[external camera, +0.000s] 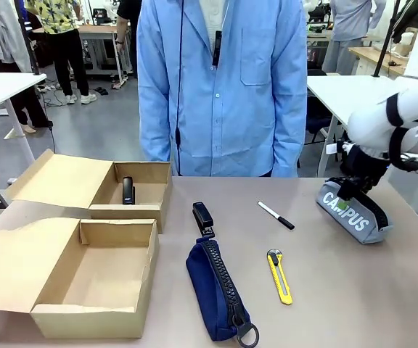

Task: Place items inside the box.
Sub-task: Pick up a Pencil pouch or Stapler and place it inside the Mailer Box closest to the robot.

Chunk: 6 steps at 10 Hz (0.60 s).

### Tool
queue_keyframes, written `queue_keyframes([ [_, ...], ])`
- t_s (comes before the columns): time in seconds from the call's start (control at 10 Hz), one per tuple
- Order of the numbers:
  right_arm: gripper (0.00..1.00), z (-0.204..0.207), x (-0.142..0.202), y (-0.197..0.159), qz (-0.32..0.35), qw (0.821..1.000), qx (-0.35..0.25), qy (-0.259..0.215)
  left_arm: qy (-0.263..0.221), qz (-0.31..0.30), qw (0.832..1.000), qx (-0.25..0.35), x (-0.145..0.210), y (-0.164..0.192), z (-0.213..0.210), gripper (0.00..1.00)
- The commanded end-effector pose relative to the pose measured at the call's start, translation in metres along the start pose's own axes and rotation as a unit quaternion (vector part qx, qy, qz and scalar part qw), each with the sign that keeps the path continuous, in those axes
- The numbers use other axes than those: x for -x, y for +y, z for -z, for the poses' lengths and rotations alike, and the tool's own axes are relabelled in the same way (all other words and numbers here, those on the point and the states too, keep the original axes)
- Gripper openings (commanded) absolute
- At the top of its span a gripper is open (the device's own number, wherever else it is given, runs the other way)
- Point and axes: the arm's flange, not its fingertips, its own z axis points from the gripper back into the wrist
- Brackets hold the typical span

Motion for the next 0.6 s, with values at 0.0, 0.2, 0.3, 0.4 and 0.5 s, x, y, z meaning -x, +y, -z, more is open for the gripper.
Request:
queue_keyframes([
  [0.0,1.00,-0.0035,-0.0062,-0.0041,0.019,0.999,0.031,0.012,-0.005,0.010,1.000,0.009,-0.0006,-0.0019,0.0002,1.00],
  [0.2,1.00,-0.0019,-0.0047,-0.0041,0.026,0.999,0.025,0.015,-0.005,0.010,1.000,0.009,-0.0006,-0.0019,0.0002,1.00],
  [0.3,0.40,-0.0022,-0.0049,-0.0031,0.035,0.999,0.024,0.021,-0.005,0.010,1.000,0.009,-0.0006,-0.0019,0.0002,1.00],
  [0.4,0.40,-0.0039,-0.0045,-0.0023,0.040,0.999,0.022,0.018,-0.005,0.010,1.000,0.009,-0.0006,-0.0019,0.0002,1.00],
  [0.5,0.00,-0.0061,-0.0036,-0.0023,0.044,0.999,0.021,0.012,-0.005,0.010,1.000,0.009,-0.0006,-0.0019,0.0002,1.00],
])
